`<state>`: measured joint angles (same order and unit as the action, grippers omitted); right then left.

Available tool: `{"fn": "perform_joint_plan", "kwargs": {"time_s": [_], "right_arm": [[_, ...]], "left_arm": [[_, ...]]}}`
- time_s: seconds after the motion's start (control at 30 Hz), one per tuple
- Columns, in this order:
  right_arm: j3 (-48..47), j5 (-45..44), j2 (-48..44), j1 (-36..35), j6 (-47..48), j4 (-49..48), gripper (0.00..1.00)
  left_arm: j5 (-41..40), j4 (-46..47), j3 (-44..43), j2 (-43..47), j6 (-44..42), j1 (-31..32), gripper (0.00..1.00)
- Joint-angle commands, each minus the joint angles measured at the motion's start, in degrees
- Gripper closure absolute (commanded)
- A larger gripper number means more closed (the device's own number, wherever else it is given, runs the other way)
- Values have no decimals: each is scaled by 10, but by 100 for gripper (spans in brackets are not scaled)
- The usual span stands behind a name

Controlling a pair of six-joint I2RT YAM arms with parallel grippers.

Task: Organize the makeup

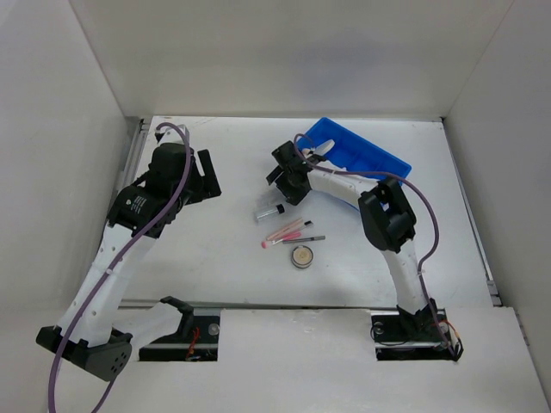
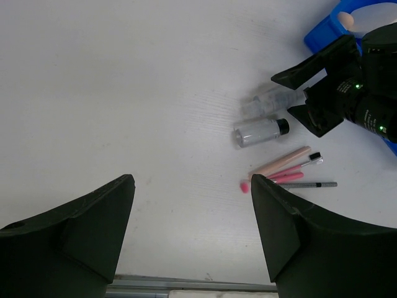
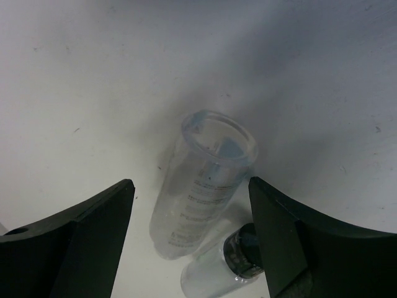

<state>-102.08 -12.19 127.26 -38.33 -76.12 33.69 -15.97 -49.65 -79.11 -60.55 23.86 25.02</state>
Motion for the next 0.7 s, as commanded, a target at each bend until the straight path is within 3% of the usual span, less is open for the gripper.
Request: {"fn": "perform_joint_plan", "kwargs": {"time_s": [0.0, 0.2, 0.23, 0.3, 0.33, 0.4, 0.53, 0.67], "right_arm": [[-28, -18, 8, -3, -4, 27, 20], [-44, -35, 15, -17, -4, 39, 32], [-50, -35, 22, -22, -4, 39, 44], [-57, -35, 22, -22, -4, 39, 55], [-64, -35, 22, -22, -4, 33, 67], [-72, -35, 27, -22, 2, 27, 74], [-109, -29, 27, -32, 35, 6, 85], [-151, -29, 12, -44, 76, -8, 87]], "left_arm": [[-10, -4, 3, 8, -14, -1, 27], [-21, -4, 3, 8, -14, -1, 27], [-21, -4, 3, 8, -14, -1, 27], [-26, -10, -3, 8, -14, -1, 27], [-26, -10, -3, 8, -14, -1, 27], [-31, -15, -3, 8, -20, -1, 27], [-42, -15, -8, 8, -25, -1, 27], [-48, -21, -18, 8, -25, -1, 27]]}}
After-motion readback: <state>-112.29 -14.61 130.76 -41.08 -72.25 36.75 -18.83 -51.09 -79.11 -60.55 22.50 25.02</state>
